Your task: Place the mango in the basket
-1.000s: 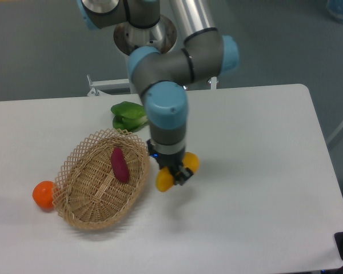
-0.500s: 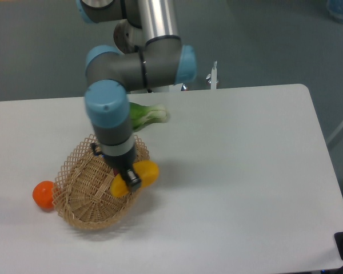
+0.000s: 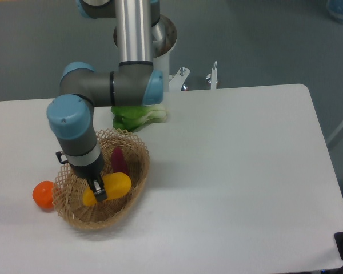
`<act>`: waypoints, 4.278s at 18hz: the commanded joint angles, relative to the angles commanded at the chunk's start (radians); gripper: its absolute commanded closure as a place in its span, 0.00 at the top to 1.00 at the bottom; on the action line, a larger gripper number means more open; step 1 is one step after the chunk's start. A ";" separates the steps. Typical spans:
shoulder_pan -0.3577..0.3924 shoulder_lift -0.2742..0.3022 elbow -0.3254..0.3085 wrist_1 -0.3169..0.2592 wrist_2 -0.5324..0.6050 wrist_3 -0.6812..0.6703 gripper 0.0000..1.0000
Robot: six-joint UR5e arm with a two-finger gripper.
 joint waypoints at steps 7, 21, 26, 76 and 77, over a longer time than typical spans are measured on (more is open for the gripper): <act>-0.034 -0.023 0.008 0.018 -0.003 -0.107 0.72; 0.043 0.037 -0.008 0.106 -0.031 -0.298 1.00; 0.132 0.037 0.011 0.106 -0.034 -0.273 1.00; 0.623 -0.014 0.247 -0.319 -0.063 0.288 1.00; 0.623 -0.014 0.247 -0.319 -0.063 0.288 1.00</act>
